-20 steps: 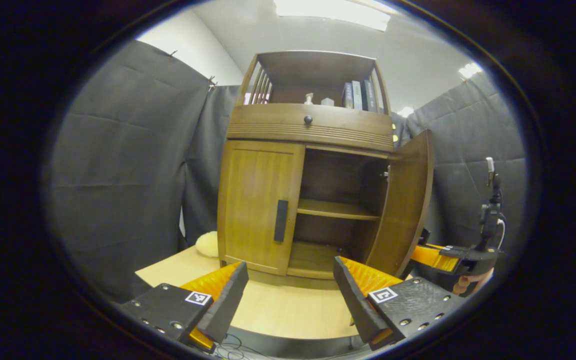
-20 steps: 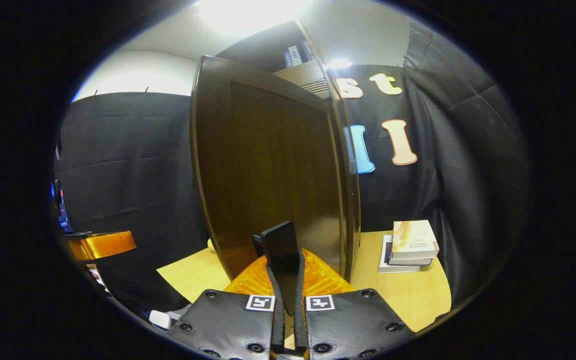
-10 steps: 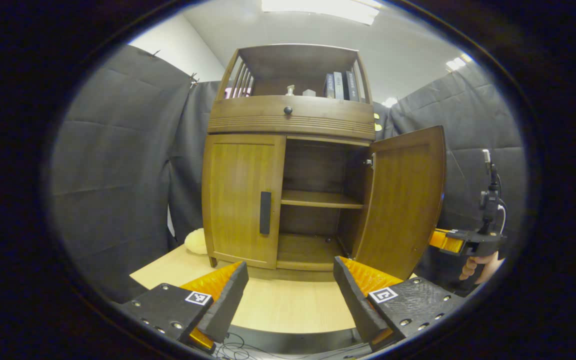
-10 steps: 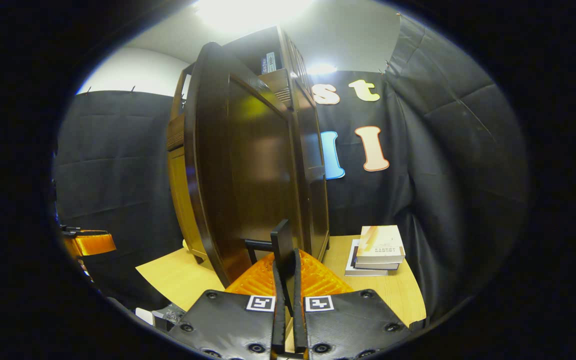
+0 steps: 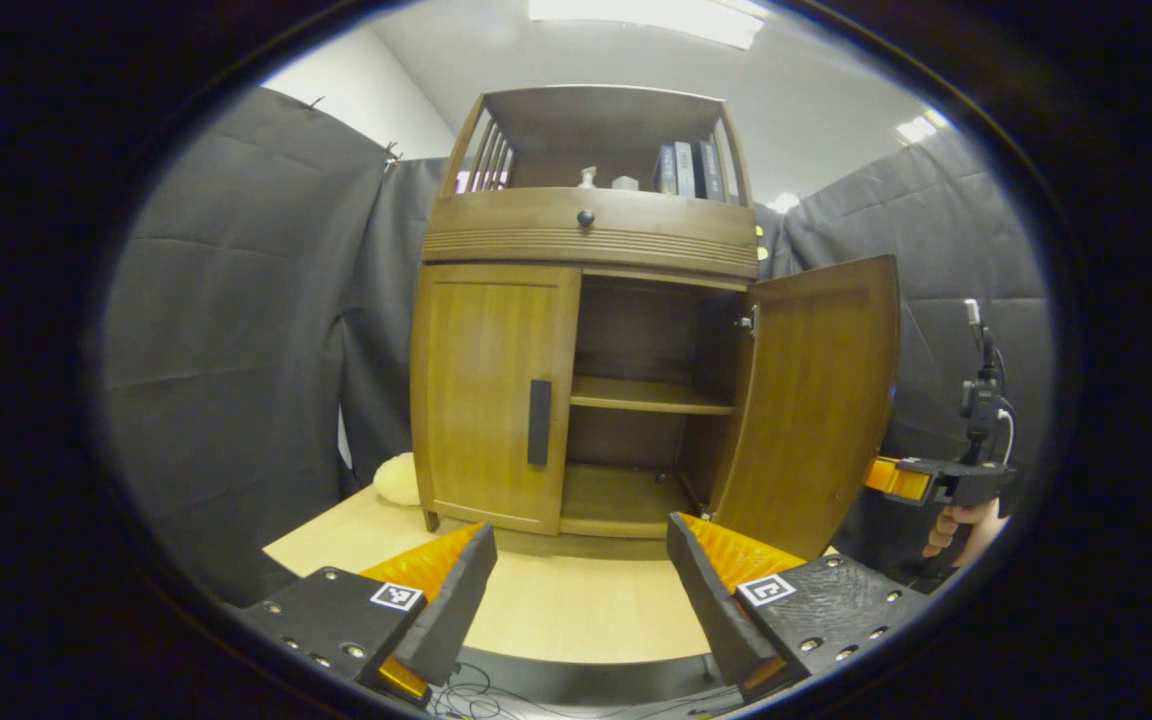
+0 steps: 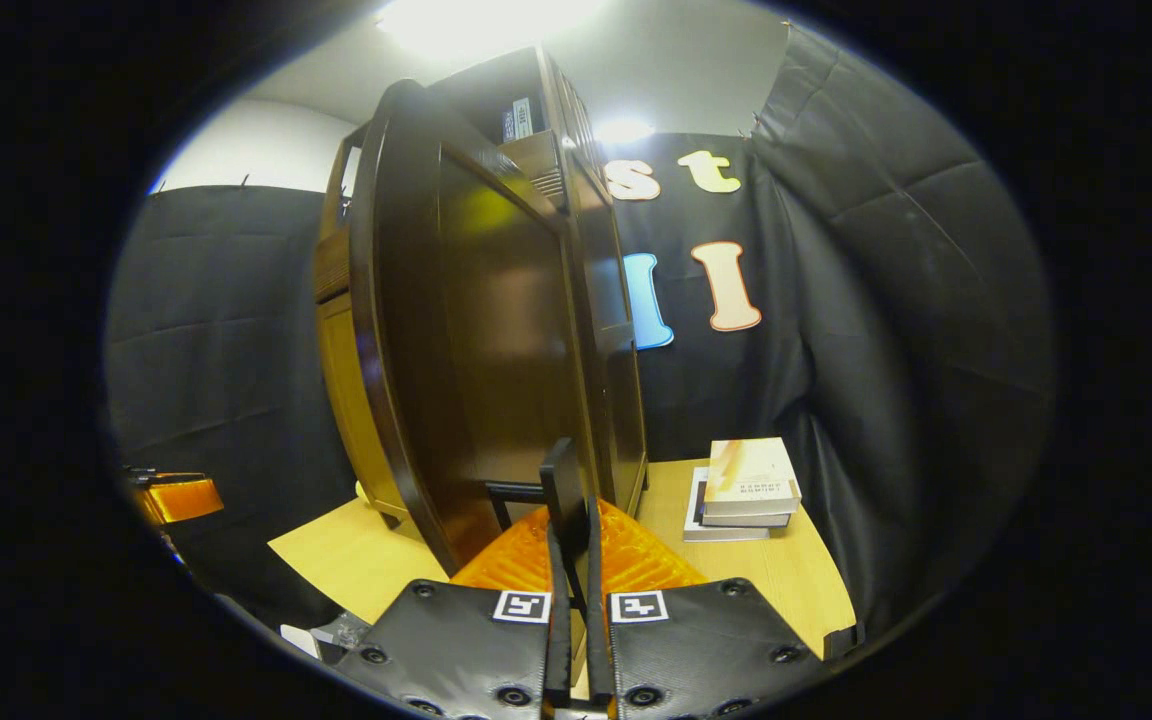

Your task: Open the right door of the double-door shoe cabinet with the right hand, and open the left door with the left hand.

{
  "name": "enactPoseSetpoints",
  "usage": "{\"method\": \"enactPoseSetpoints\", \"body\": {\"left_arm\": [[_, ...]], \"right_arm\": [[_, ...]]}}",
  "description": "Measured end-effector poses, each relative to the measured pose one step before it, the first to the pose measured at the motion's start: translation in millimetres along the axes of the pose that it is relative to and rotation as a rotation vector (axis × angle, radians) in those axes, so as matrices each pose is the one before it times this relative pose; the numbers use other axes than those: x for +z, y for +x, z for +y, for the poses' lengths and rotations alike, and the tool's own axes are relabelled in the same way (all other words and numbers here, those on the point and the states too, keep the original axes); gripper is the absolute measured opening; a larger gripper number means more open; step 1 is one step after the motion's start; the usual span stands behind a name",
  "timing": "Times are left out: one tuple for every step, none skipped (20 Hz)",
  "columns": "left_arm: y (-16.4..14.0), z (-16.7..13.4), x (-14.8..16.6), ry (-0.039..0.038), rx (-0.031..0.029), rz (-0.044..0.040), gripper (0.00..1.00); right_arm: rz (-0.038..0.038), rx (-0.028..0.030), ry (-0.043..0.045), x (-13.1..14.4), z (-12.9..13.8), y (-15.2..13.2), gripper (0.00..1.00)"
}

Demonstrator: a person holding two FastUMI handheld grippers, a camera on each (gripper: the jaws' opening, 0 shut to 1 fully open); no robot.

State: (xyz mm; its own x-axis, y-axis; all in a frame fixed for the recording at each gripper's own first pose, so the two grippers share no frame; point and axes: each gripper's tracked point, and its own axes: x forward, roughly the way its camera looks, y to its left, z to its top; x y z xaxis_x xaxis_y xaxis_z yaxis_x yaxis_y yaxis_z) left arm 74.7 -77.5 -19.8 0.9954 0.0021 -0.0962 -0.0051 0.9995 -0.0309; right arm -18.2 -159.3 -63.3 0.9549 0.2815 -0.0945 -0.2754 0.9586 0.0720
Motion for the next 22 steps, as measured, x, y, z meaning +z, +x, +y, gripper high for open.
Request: {"method": "enactPoseSetpoints", "body": {"left_arm": [[2.26,3.46,-0.51,0.00336,-0.00072,0.00813,1.00],[2.34,5.54,-4.37,0.00538,-0.00362,0.01446,1.00],[4.56,4.00,-1.28,0.00161,-0.00561,0.00753,1.00],[5.34,4.72,-2.09,-0.00392,-0.00711,0.01355,1.00],[6.00,4.79,-0.03,-0.00960,-0.00822,0.00886,1.00],[6.01,3.67,3.67,-0.01286,-0.01282,-0.00068,1.00],[5.43,3.66,5.29,-0.01146,-0.01820,-0.00807,0.98],[6.35,4.75,6.01,-0.00465,-0.01666,-0.01317,1.00],[6.23,6.58,4.59,0.00292,-0.01270,-0.01041,1.00],[6.73,9.76,1.24,0.00560,-0.00907,-0.00609,1.00],[6.24,9.43,0.99,0.00364,-0.00838,-0.00367,1.00],[5.95,10.36,-0.79,-0.00046,-0.00929,0.00417,1.00],[4.10,9.38,0.85,-0.00149,-0.00946,0.00314,1.00],[1.29,9.98,3.55,-0.00143,-0.01311,-0.00969,1.00],[0.31,10.57,3.23,0.00193,-0.01340,-0.01271,1.00],[-0.40,12.67,-0.76,0.00657,-0.00455,-0.00534,1.00],[-0.01,13.60,-3.55,0.01578,0.00693,0.00414,1.00],[1.13,13.57,-6.94,0.03647,0.01210,0.00925,1.00],[2.48,11.37,-6.75,0.04634,0.01265,0.00809,1.00],[4.04,7.37,-7.71,0.03402,0.00383,0.01207,1.00],[3.20,0.69,-7.46,0.01117,-0.00964,0.01880,1.00],[3.03,-1.53,-4.73,-0.00608,-0.01569,0.00714,1.00]], "right_arm": [[0.01078,-0.01337,-0.00131,0.59,-0.57,-0.25,0.08],[0.01231,-0.01486,-0.00207,-0.42,0.13,-1.40,0.08],[0.01022,-0.01740,-0.00288,-0.68,-0.66,-0.40,0.08],[0.01479,-0.01612,-0.00019,-0.69,-0.42,-0.99,0.08],[0.02293,-0.01316,0.00363,-4.90,0.79,-3.38,0.08],[0.02946,-0.01363,0.00642,-6.66,0.24,-4.69,0.08],[0.03200,-0.01710,0.00569,-8.28,-1.07,-6.10,0.08],[0.02371,-0.01974,0.00399,-6.09,-1.97,-5.28,0.08],[0.01077,-0.02649,0.00582,-3.67,-0.60,-5.86,0.05],[0.00299,-0.03558,0.00124,-0.28,-0.96,-7.92,0.05],[0.01496,-0.02614,-0.00398,-6.32,1.78,-8.24,0.04],[0.03596,-0.02256,-0.00209,-8.48,3.12,-8.55,0.06],[0.02809,-0.01166,-0.00673,-3.32,5.03,-10.87,0.03],[0.00819,-0.01215,-0.00521,2.77,9.30,-13.47,0.03],[-0.00993,-0.00465,-0.00545,7.47,11.23,-11.66,0.02],[-0.01511,-0.01013,-0.00583,5.71,13.04,-10.27,0.02],[-0.01459,-0.00955,-0.00213,3.39,15.79,-7.27,0.00],[-0.00986,-0.00754,-0.01291,-1.44,17.62,-0.01,0.02],[-0.00354,0.00158,-0.02998,-0.32,18.61,2.38,0.02],[-0.00356,0.01814,-0.02179,-1.86,18.69,4.97,0.03],[-0.00144,0.03247,0.00672,2.27,20.98,6.05,0.02],[-0.00474,0.02332,0.01985,0.53,9.10,4.69,0.02]]}}
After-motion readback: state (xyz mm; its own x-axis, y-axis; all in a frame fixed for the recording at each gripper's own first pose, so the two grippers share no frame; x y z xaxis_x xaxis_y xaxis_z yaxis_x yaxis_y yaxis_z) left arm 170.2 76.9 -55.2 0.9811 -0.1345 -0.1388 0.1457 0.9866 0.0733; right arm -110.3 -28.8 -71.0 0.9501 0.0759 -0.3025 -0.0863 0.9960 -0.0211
